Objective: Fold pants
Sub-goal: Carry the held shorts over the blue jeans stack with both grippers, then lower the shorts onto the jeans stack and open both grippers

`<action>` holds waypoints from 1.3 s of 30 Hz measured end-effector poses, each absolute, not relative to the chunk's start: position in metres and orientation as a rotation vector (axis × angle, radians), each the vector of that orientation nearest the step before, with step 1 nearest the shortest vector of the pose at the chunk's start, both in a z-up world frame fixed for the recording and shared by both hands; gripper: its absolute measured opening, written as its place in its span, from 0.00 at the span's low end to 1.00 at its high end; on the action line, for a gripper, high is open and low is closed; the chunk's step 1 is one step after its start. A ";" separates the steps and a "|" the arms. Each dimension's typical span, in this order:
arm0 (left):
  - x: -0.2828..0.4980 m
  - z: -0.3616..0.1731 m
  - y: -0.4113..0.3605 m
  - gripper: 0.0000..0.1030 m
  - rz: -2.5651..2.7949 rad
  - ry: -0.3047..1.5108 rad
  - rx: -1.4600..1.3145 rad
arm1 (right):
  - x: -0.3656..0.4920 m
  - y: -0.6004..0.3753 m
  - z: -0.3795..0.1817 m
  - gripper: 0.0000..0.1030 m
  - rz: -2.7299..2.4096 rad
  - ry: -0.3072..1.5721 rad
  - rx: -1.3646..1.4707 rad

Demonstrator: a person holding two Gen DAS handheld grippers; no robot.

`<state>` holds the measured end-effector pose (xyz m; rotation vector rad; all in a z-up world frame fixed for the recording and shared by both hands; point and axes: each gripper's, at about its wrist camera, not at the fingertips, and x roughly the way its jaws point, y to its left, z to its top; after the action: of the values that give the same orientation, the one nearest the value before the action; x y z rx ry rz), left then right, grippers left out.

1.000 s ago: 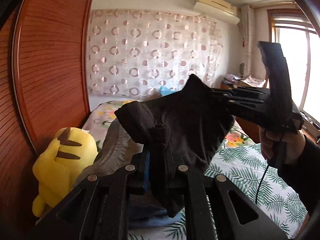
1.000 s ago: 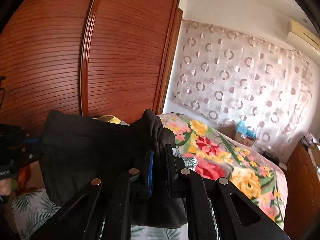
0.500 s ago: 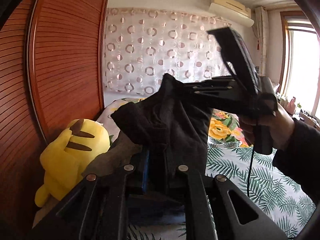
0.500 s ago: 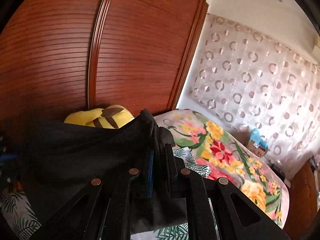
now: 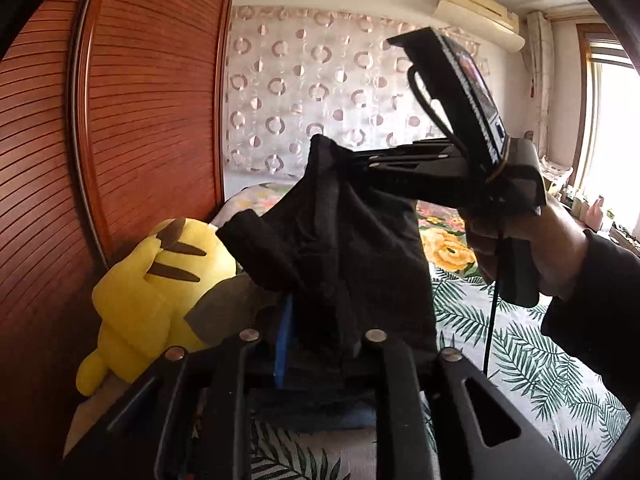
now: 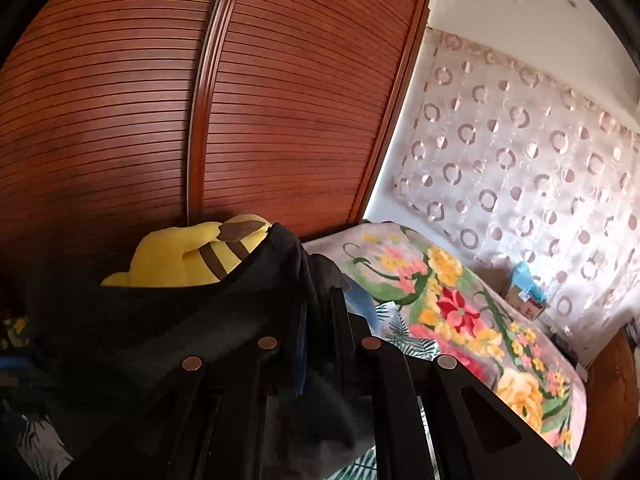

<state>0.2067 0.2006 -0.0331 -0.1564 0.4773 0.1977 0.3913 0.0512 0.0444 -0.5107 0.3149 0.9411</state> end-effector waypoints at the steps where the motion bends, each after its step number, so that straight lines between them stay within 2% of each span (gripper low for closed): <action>1: 0.207 -0.033 0.201 0.28 0.190 0.481 -0.161 | 0.392 0.050 0.045 0.10 0.940 0.320 -0.502; 2: 0.208 -0.031 0.200 0.31 0.181 0.485 -0.164 | 0.393 0.049 0.044 0.10 0.940 0.326 -0.496; 4: 0.208 -0.032 0.199 0.45 0.166 0.497 -0.167 | 0.393 0.048 0.043 0.10 0.946 0.338 -0.490; 7: 0.211 -0.032 0.196 0.50 0.162 0.509 -0.170 | 0.394 0.047 0.046 0.11 0.950 0.361 -0.464; 10: 0.212 -0.036 0.197 0.59 0.155 0.531 -0.184 | 0.397 0.044 0.053 0.21 0.952 0.379 -0.419; 12: 0.213 -0.040 0.195 0.59 0.153 0.548 -0.177 | 0.399 0.037 0.057 0.31 0.947 0.375 -0.399; 15: 0.216 -0.047 0.193 0.59 0.155 0.581 -0.172 | 0.405 0.026 0.056 0.34 0.927 0.387 -0.374; 28: 0.207 -0.048 0.187 0.59 0.143 0.607 -0.167 | 0.452 0.017 0.023 0.34 0.783 0.556 -0.297; 39: 0.187 -0.025 0.153 0.60 0.094 0.561 -0.086 | 0.371 -0.050 0.036 0.34 0.792 0.488 -0.200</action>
<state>0.1871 0.1527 -0.0250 -0.0856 0.5609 0.0937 0.3707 -0.0495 0.0364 -0.2004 0.4875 0.7919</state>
